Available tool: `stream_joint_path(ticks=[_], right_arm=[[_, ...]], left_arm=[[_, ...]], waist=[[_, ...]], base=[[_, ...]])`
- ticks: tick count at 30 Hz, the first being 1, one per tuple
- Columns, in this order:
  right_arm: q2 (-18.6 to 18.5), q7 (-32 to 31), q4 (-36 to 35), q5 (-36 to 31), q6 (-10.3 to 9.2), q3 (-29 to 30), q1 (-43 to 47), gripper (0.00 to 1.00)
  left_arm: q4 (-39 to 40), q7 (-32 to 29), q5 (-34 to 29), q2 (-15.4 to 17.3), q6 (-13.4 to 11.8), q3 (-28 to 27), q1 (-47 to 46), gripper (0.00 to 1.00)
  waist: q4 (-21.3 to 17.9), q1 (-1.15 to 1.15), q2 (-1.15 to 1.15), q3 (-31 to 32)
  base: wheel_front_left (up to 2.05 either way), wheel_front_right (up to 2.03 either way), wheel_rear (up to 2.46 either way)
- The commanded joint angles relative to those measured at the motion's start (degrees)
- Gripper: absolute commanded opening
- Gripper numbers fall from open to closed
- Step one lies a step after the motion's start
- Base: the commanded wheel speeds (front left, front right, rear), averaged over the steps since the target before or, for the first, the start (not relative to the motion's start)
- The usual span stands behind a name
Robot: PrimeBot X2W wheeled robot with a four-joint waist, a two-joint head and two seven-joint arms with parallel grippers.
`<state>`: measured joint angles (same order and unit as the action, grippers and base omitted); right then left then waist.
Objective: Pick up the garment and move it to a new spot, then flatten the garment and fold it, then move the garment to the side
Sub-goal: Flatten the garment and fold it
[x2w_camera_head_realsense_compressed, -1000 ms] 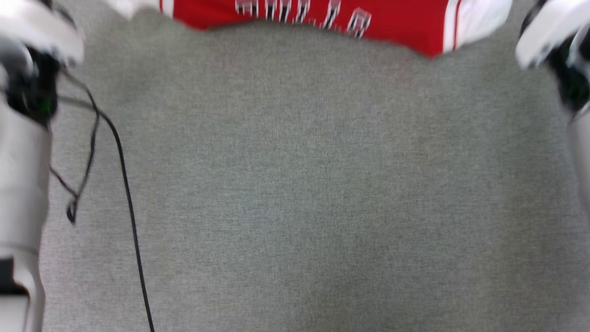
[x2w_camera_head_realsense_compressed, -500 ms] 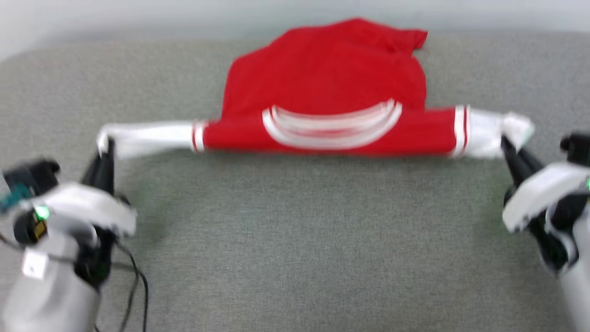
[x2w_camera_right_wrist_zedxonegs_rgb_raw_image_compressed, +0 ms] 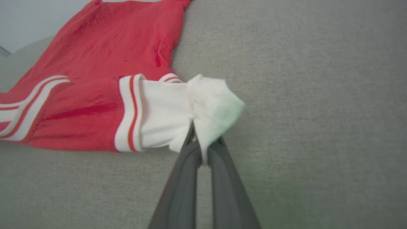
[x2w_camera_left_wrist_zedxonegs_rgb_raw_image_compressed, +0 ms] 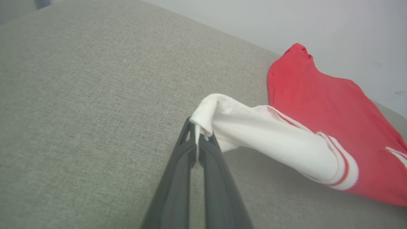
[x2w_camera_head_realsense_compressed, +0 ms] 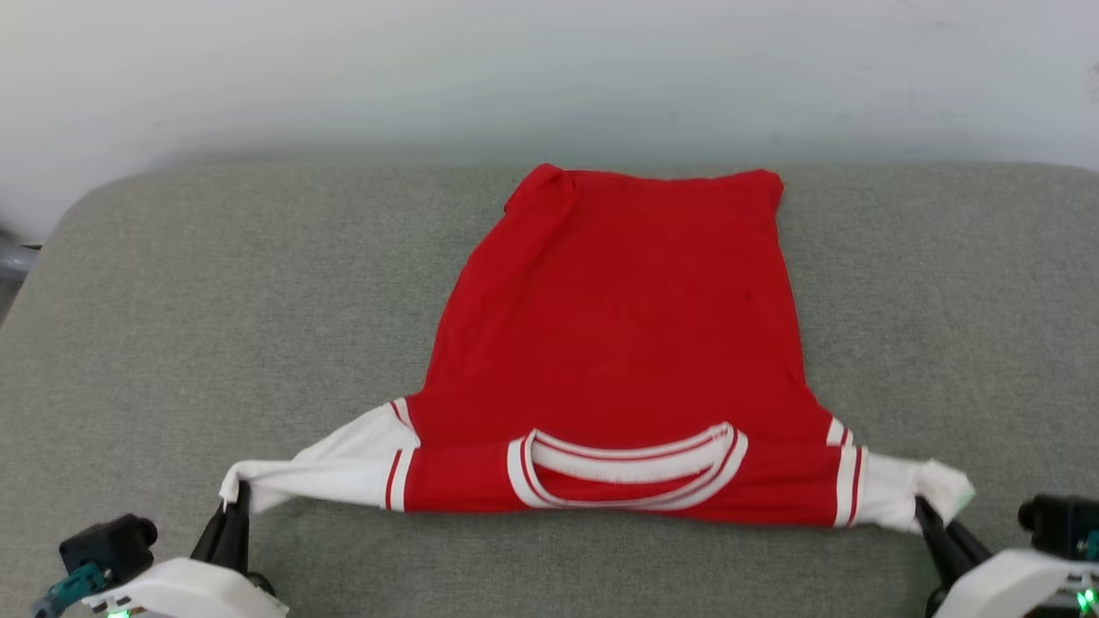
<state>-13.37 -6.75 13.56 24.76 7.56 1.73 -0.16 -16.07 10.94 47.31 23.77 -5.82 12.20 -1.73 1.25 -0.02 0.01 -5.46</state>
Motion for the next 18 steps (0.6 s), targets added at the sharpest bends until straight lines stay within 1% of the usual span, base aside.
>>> stream_joint_path(ticks=[1, 2, 6, 8, 10, 11, 12, 13, 16, 18], right_arm=[[0.83, -1.06, -3.10, -1.63, -0.14, 1.49, 4.03, 0.00], [1.85, -1.78, -4.31, -1.60, -0.14, 2.19, 5.80, 0.00], [4.22, -4.10, -9.00, -5.55, -0.14, 3.65, 11.96, 0.00], [5.65, -4.73, -10.61, -7.06, -0.12, 3.94, 13.52, 0.01], [7.29, -5.29, -11.17, -7.44, -0.12, 3.73, 14.64, 0.31], [7.78, -5.38, -11.26, -7.60, -0.11, 3.54, 14.91, 0.49], [7.78, -5.38, -11.26, -7.60, -0.11, 3.54, 14.91, 0.49], [8.49, -5.29, -11.44, -7.32, -0.11, 3.36, 15.11, 1.00], [8.92, -3.91, -12.10, -7.01, -0.10, 3.50, 14.43, 1.00], [9.09, -1.71, -12.85, -6.71, -0.10, 4.74, 13.00, 1.00]], left_arm=[[2.76, -0.69, 0.36, 0.95, -1.48, -0.68, 3.02, 0.00], [4.16, -0.97, 0.38, 1.09, -2.03, -0.67, 4.41, 0.00], [9.06, -2.13, -0.05, 1.76, -4.11, -0.27, 8.63, 0.00], [10.84, -2.51, -0.26, 1.21, -4.66, 0.50, 9.62, 0.00], [11.89, -3.10, -0.22, 0.56, -4.78, 1.48, 10.28, 0.00], [12.21, -3.23, -0.18, 0.30, -4.65, 1.80, 10.22, 0.00], [12.21, -3.23, -0.18, 0.30, -4.65, 1.80, 10.22, 0.00], [12.72, -3.50, -0.66, 0.36, -4.51, 2.56, 9.95, 0.00], [13.26, -3.31, -0.88, 0.26, -4.17, 2.90, 9.34, 0.00], [13.80, -3.29, -1.03, 0.34, -3.94, 3.11, 8.80, 0.00]], waist=[[0.71, 0.02, -0.01, 1.05], [0.84, 0.02, -0.01, 1.40], [1.26, 0.02, -0.01, 2.03], [1.53, 0.02, -0.01, 2.23], [1.78, 0.02, -0.01, 2.42], [1.96, 0.02, -0.01, 2.56], [1.96, 0.02, -0.01, 2.56], [2.29, 0.02, -0.01, 2.69], [2.63, 0.02, -0.01, 2.66], [3.00, 0.02, -0.01, 2.56]], base=[[0.00, 0.00, 0.00], [0.00, 0.00, 0.00], [0.00, 0.00, 0.00], [0.00, 0.00, 0.00], [0.00, 0.00, 0.00], [0.00, 0.00, 0.00], [0.00, 0.00, 0.00], [0.00, 0.00, 0.00], [0.00, 0.00, 0.00], [0.00, 0.00, 0.00]])
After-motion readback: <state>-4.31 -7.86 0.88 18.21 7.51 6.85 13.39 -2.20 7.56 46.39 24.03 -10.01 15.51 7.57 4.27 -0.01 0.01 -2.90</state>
